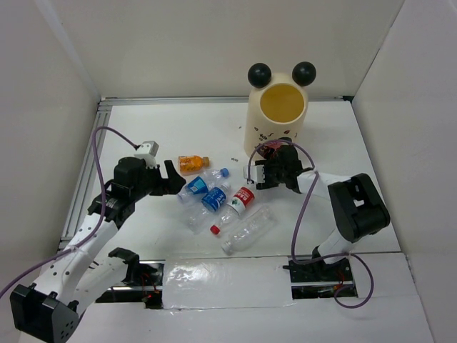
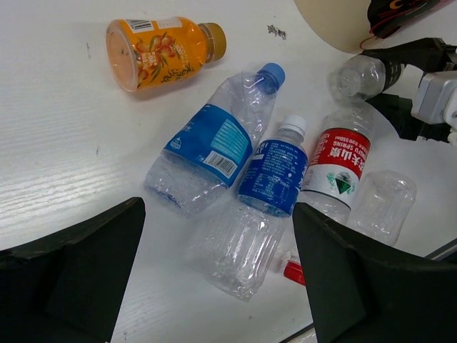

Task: Put the plastic bottles in the bin

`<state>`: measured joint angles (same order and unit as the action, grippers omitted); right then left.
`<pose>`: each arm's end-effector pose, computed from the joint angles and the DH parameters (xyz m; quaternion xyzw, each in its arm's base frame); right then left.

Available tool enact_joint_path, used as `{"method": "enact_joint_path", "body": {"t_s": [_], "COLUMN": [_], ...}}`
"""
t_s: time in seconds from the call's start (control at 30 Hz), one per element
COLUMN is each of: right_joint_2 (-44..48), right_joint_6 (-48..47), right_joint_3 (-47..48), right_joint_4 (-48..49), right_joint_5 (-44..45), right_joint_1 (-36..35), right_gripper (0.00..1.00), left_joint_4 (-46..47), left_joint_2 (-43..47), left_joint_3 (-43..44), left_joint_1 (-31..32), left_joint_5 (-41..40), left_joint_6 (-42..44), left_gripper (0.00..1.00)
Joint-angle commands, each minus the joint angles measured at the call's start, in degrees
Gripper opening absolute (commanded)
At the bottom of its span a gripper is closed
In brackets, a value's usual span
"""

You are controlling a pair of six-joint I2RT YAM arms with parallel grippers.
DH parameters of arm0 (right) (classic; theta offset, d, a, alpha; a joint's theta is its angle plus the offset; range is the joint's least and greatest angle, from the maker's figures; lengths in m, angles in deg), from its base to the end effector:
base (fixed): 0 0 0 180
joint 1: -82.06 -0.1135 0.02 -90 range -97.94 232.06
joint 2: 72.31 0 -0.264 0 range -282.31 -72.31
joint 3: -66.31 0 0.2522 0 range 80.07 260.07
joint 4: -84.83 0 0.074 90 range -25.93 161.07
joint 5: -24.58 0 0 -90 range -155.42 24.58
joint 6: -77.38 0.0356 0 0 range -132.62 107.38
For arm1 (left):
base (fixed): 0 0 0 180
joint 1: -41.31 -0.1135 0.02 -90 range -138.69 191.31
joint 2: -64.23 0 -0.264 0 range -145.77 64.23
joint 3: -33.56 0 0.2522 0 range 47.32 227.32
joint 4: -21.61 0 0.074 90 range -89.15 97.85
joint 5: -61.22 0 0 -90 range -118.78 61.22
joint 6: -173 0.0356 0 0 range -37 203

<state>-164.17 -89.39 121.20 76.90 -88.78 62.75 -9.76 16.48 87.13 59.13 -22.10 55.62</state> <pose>0.2838 0.1144 0.1504 -0.7244 0.5470 -0.0166 0.4192 0.1816 -0.0627 0.2873 -0.0394 0.8442 -0.2501 0.4725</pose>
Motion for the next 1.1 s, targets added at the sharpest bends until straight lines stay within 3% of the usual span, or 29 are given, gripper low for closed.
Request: {"method": "enact_joint_path", "body": {"t_s": [0.0, 0.1, 0.23, 0.3, 0.4, 0.6, 0.8, 1.07], "right_joint_2": [1.32, 4.30, 12.91, 17.48, 21.96, 22.08, 14.80, 5.64], "right_joint_6": [-0.31, -0.31, 1.10, 1.63, 7.57, 20.34, 22.36, 22.37], "right_joint_3": [3.61, 6.51, 9.67, 14.49, 21.42, 33.03, 37.51, 44.30], "right_joint_4": [-5.81, -14.42, -22.77, -30.76, -34.82, -30.61, -19.90, -15.67], "right_joint_5": [-2.74, -6.77, -16.43, -21.79, -31.20, -43.43, -45.10, -49.41], "right_joint_1": [-0.55, -0.55, 0.32, 0.33, 0.94, 0.33, 6.38, 14.91], "right_gripper": [0.52, 0.35, 0.35, 0.35, 0.35, 0.35, 0.35, 0.36], "left_joint_4": [1.17, 1.95, 3.19, 3.81, 3.81, 5.21, 5.92, 4.33], "left_joint_2": [0.55, 0.55, -1.38, -3.92, -7.78, -12.80, -14.74, -17.56], "left_joint_3": [0.09, -0.52, -0.53, 0.00, 2.28, 5.36, 8.18, 10.90], "left_joint_1": [0.28, 0.28, 0.28, 0.28, 0.28, 0.28, 0.28, 0.28], "left_joint_5": [0.09, 0.09, 1.14, 1.14, 1.14, 2.89, -0.07, -0.79], "left_joint_6": [-0.05, -0.57, -0.05, 0.57, 1.27, -0.65, -6.80, -15.51], "left_gripper": [0.97, 0.97, 0.97, 0.97, 0.97, 0.97, 0.97, 0.98]}}
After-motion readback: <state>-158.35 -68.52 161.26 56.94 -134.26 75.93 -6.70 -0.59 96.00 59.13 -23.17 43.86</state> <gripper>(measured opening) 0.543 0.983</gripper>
